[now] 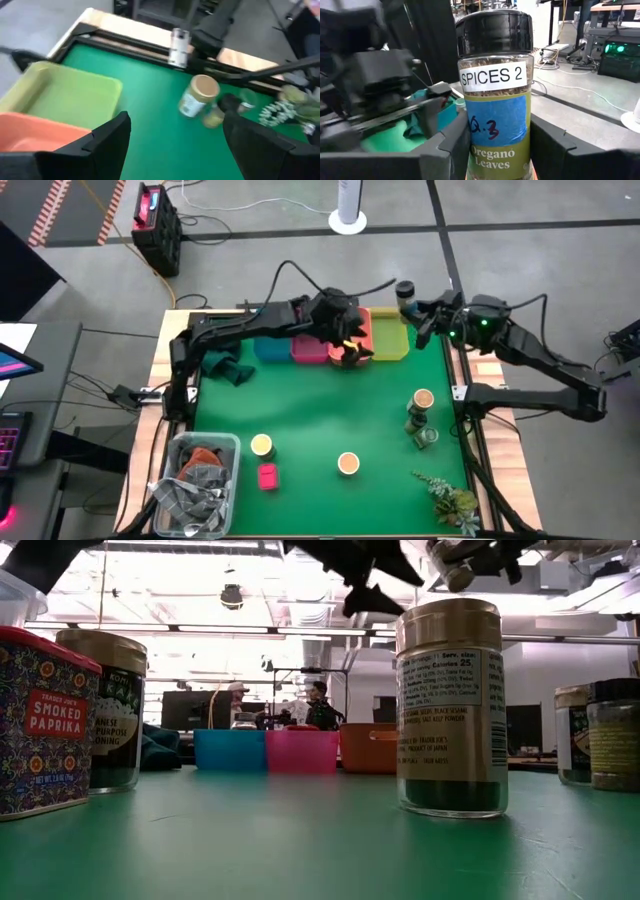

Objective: Sort spices by type
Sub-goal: Put the left black spice bottle into the orange bin

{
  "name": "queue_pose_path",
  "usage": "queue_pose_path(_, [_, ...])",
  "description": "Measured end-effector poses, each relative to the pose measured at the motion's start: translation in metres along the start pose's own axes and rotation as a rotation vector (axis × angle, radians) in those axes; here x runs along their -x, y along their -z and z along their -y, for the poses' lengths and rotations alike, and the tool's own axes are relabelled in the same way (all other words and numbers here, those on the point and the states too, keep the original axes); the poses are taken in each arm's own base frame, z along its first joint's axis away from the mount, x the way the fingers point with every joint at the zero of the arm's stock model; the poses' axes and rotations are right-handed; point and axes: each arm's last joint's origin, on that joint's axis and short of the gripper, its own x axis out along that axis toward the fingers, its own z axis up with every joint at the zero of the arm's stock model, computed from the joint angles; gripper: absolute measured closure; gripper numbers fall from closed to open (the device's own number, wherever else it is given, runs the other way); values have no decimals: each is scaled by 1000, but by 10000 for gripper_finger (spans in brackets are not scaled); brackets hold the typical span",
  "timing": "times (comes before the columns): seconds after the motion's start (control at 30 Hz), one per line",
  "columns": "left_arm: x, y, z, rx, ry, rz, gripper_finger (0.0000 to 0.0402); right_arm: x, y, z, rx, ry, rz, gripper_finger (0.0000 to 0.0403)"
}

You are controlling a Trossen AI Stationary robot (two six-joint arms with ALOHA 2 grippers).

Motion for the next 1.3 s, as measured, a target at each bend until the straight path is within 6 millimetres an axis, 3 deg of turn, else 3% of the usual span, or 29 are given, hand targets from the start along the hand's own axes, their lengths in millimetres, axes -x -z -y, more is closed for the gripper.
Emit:
queue_pose_path(0.17, [-7, 17, -12, 35, -17, -36, 102, 5, 0, 1, 1, 0, -4, 212])
queue_pose_path(0.27, [-7, 47, -13, 75, -9, -56, 102, 4, 3, 1, 0, 1, -31, 212])
queue_pose_path(0.37, [3, 76, -13, 140, 1, 15, 102, 5, 5, 1, -7, 3, -46, 211])
queue_pose_path(0.5, [28, 93, -16, 149, -48, 214, 102, 0, 4, -3, -14, -14, -43, 211])
queue_pose_path(0.7, [47, 79, -12, -54, -185, 440, 102, -26, 5, -17, -15, -71, -20, 211])
queue_pose_path(0.93, [38, 57, -25, -17, -186, 479, 102, -66, -1, -31, -44, -139, 121, 211])
queue_pose_path(1.3, [31, 29, -26, -12, -158, 476, 102, -94, 2, -38, -122, -267, 170, 211])
